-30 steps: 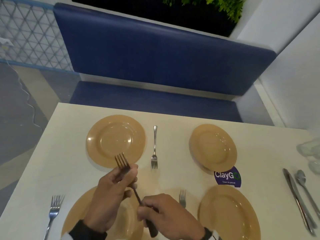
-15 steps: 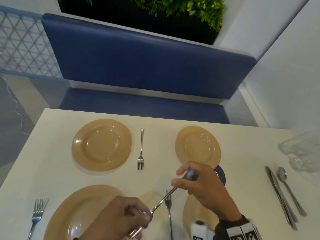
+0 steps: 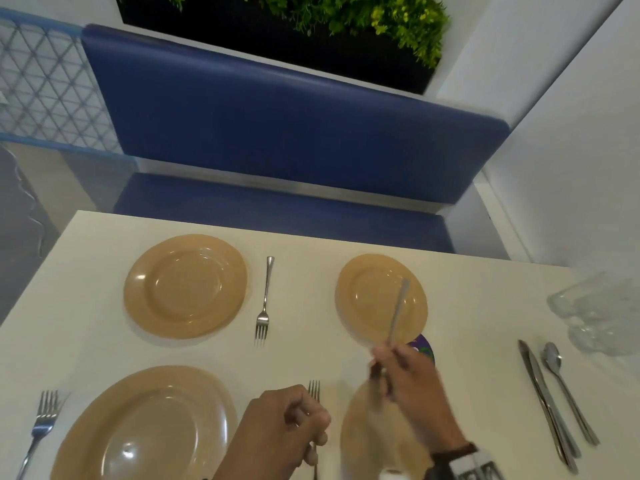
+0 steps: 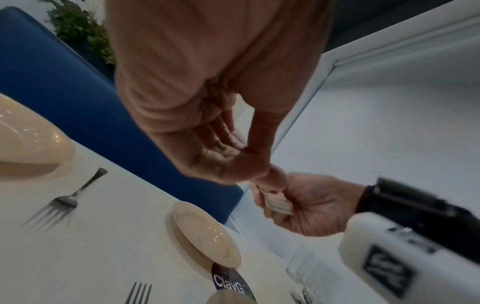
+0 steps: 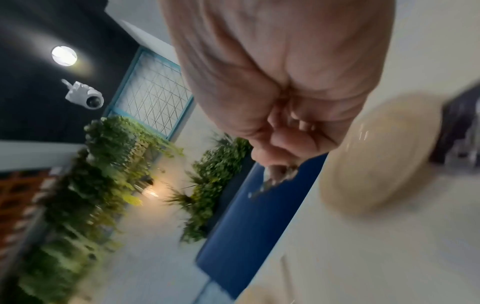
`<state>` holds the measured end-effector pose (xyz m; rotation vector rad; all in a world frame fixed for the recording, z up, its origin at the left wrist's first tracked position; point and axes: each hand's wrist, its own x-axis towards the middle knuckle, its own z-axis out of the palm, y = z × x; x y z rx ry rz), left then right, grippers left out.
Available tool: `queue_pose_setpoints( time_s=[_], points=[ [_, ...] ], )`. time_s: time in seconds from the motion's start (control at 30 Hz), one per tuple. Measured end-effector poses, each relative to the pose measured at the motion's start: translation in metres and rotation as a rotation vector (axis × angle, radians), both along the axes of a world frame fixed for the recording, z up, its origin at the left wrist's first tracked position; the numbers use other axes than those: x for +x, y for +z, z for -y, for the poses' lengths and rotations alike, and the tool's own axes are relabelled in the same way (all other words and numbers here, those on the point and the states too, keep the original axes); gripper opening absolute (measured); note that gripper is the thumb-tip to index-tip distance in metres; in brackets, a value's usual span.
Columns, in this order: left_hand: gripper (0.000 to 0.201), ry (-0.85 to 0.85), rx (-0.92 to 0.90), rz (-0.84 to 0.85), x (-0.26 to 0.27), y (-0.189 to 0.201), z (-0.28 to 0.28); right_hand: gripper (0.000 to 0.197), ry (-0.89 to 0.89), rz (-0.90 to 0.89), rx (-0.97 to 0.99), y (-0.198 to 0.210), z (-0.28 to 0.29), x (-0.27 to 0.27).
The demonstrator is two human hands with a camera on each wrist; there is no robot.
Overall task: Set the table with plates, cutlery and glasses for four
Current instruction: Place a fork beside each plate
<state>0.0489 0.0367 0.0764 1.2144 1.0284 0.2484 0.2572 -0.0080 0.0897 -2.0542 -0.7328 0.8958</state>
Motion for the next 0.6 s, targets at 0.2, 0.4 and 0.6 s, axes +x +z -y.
queue_pose_setpoints(
  time_s=[0.2, 0.4, 0.6],
  points=[
    [0.038, -0.09, 0.029, -0.187, 0.014, -0.011, 0.021, 0.017, -0.014, 0.494, -0.163, -0.025, 0.001, 0.171],
    [0.033, -0.11, 0.066, -0.418, 0.027, -0.024, 0.063, 0.037, 0.09, 0.546, -0.238, -0.07, -0.008, 0.254],
    [0.021, 0.04, 0.095, -0.482, 0.034, -0.025, 0.078, 0.027, 0.069, 0.465, -0.21, -0.085, -0.027, 0.262]
  ],
)
